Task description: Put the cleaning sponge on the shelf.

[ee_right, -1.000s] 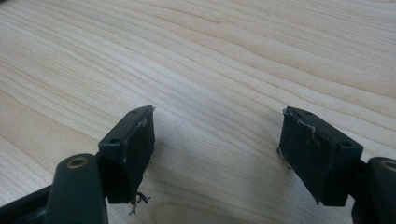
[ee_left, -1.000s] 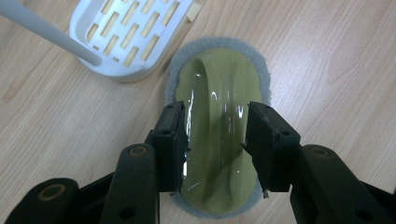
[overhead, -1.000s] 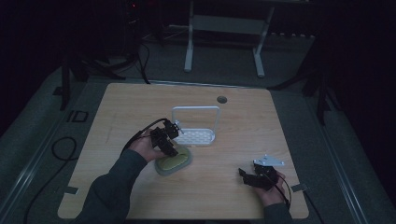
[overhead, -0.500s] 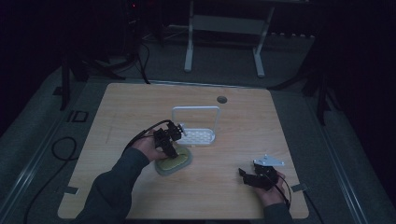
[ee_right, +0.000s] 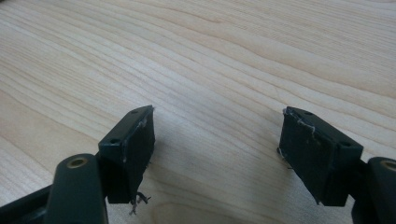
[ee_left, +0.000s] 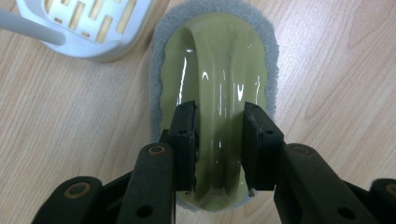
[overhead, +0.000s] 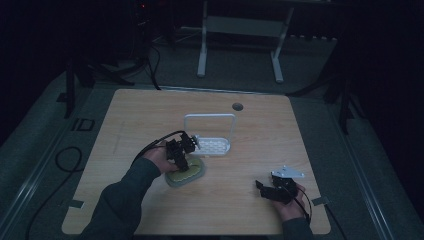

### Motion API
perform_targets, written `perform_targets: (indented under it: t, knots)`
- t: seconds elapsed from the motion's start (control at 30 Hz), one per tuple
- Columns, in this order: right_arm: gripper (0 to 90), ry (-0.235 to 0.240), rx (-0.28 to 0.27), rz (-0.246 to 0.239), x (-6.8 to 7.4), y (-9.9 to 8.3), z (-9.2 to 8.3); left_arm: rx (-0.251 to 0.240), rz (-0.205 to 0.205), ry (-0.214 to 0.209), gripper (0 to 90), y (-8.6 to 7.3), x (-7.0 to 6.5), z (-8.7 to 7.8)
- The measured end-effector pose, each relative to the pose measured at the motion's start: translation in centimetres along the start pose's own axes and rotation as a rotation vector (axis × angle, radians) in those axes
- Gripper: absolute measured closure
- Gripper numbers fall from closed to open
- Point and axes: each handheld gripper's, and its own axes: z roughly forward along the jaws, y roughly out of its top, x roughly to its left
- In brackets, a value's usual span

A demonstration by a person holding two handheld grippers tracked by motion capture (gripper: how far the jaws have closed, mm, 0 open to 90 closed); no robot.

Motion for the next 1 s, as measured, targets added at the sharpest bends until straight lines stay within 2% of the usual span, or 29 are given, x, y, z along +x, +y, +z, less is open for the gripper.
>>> perform_targets:
  t: [0.27, 0.47, 0.67, 0.7, 0.87, 1.0]
  knots:
    - [26.1, 0.0, 0.0, 0.0, 0.0, 0.0, 0.0, 0.005, 0.009, 0.008, 65.4, 0.2, 0.1, -0.4]
    - [26.1, 0.0, 0.0, 0.0, 0.0, 0.0, 0.0, 0.016, 0.025, 0.006, 66.5, 0.8, 0.0, -0.5]
    - [26.1, 0.0, 0.0, 0.0, 0.0, 0.0, 0.0, 0.046, 0.043, 0.004, 69.0, 1.2, -0.1, -0.1]
    - [26.1, 0.0, 0.0, 0.0, 0.0, 0.0, 0.0, 0.064, 0.058, 0.008, 69.0, 1.4, -0.3, -0.2]
    - [26.1, 0.0, 0.0, 0.0, 0.0, 0.0, 0.0, 0.088, 0.075, 0.007, 70.5, 1.5, -0.5, -0.2]
    - [26.1, 0.0, 0.0, 0.0, 0.0, 0.0, 0.0, 0.115, 0.107, 0.02, 71.1, 1.7, -0.8, -0.2]
